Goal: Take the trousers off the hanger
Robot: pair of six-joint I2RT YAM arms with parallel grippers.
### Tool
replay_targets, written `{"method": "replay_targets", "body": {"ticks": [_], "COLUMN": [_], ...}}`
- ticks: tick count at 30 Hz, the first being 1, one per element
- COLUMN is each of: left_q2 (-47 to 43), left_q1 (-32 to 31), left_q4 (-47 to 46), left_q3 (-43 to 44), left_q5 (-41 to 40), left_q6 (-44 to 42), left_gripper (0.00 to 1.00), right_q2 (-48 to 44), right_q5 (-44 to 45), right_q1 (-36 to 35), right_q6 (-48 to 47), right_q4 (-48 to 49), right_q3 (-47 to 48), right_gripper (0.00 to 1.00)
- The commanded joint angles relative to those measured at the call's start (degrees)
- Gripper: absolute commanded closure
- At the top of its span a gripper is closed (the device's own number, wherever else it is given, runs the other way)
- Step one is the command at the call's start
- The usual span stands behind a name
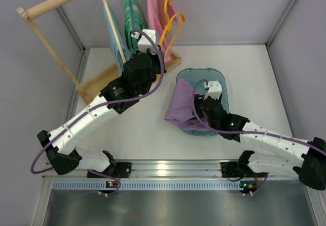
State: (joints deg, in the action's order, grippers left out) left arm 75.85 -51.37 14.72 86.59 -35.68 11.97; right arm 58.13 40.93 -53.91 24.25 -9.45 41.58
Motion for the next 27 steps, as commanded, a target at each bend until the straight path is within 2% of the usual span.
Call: {"method": "replay_targets", "body": {"ticks": [1, 5, 6, 8, 12, 18, 21, 25, 26, 27], "left_q2": [-1.2, -1.2, -1.3, -1.2, -0.9, -0.9, -0.7, -0.5, -0.6, -0.7], "left_q1": [-0.3, -0.4, -0.4, -0.4, -0.5, -0.8, -0.9, -1.2, -1.3, -1.4], "left_q4": [-2.5, -2.4, -2.5, -2.5, -2.4, -2.4, -2.4, -2.4, -2.4, -2.3], "left_q3": [0.2, 0.3, 0.3, 0.3, 0.3, 0.4, 0.4, 0.5, 0.5, 0.5], "left_q5": [0.8, 0.8, 0.8, 0.9, 1.3, 0.8, 0.9, 1.1, 1.0, 0.8], "left_q6": [-0.7, -0.9, -0.9, -0.9, -1.0, -1.9, -2.0, -2.2, -2.3, -2.6], "left_gripper": [1.0, 1.0, 1.0, 1.0, 1.0, 1.0, 1.0, 1.0, 1.0, 1.0], "right_q2": [1.2, -0.1, -0.5, -0.4, 0.1, -2.0, -1.0, 0.7, 0.5, 0.1], "right_q5": [-4.4, -5.8, -6.5, -6.5, 1.2, 2.3, 4.2, 7.0, 6.5, 3.8], "right_q1": [1.9, 2.5, 2.4, 2.6, 2.7, 1.4, 0.6, 0.6, 0.6, 0.6], "right_q6": [3.1, 2.6, 2.2, 1.2, -0.3, -7.6, -7.9, -1.0, 0.7, 2.4], "right_q4": [2.5, 1.3, 0.8, -2.2, -11.4, -12.5, -13.9, -16.7, -16.7, -15.4], "right_q3": [-5.4, -7.3, -7.3, -6.3, 0.6, 7.2, 6.3, 0.2, -1.1, -3.3], "right_gripper": [0.36, 0.73, 0.85, 0.99, 1.0, 1.0, 1.0, 1.0, 0.98, 0.89]}}
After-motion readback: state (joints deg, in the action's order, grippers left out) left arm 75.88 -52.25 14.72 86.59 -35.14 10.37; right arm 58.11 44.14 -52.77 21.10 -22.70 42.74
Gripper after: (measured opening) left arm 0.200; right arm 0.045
